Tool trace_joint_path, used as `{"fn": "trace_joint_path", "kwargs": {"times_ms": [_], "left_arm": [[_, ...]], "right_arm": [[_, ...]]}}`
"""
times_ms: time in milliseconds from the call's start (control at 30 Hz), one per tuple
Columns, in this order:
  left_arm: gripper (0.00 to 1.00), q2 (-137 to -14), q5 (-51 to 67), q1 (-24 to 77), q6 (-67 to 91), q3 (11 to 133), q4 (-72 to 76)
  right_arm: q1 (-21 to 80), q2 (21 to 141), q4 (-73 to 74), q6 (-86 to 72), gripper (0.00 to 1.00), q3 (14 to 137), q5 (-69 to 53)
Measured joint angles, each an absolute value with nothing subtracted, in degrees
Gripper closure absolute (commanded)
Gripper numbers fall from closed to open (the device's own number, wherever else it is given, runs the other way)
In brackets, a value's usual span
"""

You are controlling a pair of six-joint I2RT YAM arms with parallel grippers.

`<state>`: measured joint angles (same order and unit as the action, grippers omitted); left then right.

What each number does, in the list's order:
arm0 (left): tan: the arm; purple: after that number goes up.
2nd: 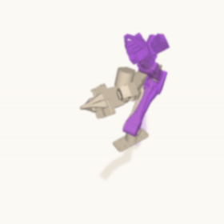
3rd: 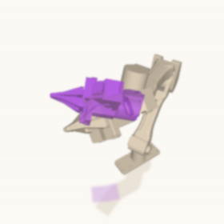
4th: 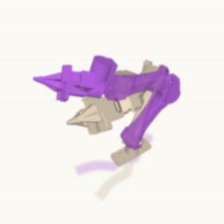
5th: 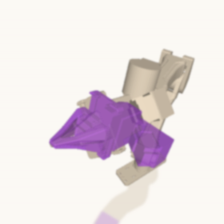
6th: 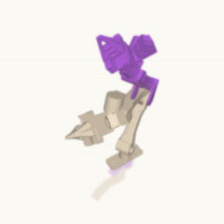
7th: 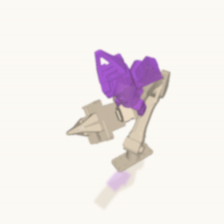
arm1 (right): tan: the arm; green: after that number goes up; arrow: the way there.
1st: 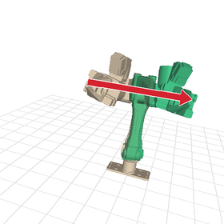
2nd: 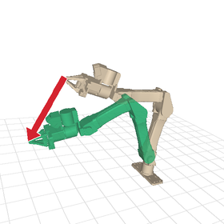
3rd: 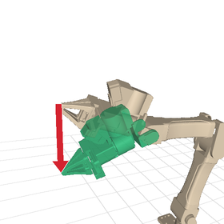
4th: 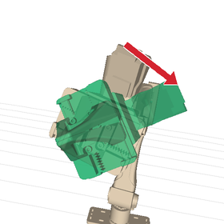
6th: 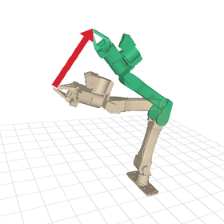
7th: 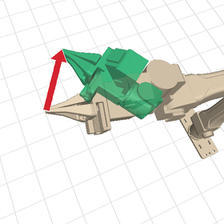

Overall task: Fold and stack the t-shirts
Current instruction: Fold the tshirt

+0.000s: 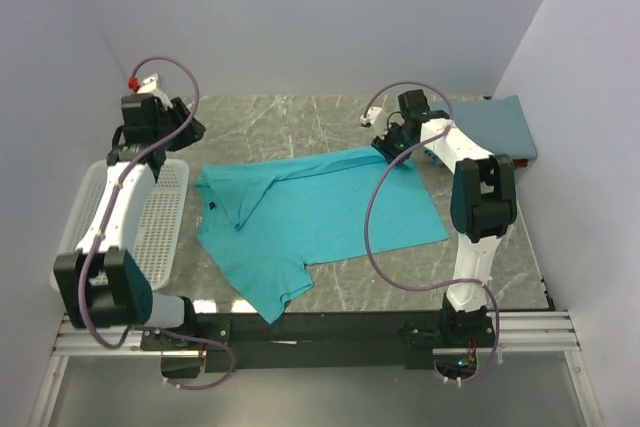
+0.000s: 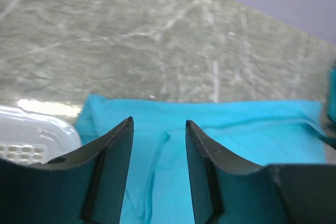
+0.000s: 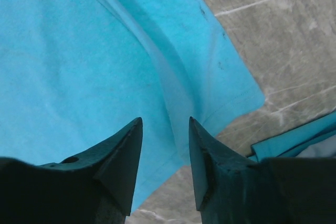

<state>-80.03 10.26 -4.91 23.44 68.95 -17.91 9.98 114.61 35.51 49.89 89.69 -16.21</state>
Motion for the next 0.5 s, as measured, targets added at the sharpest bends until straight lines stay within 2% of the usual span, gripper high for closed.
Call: {"fn": "trace_joint_path", "kwargs": {"times_ms": [133, 367, 500], "left_arm": [[0.51, -76.3, 15.2, -4.4, 22.7, 63.4, -17.0], [0.53, -82.6, 17.3, 1.6, 20.0, 55.9, -20.4], [0.53, -82.7, 17.3, 2.1, 18.9, 54.4, -21.9]], "right_arm": [[10.7, 114.7, 35.5, 50.7, 0.55, 89.9, -14.5], [10.7, 114.8, 35.3, 50.9, 0.63, 89.5, -11.6], [10.7, 115.0, 34.9, 50.9, 0.8, 88.4, -10.1]]}}
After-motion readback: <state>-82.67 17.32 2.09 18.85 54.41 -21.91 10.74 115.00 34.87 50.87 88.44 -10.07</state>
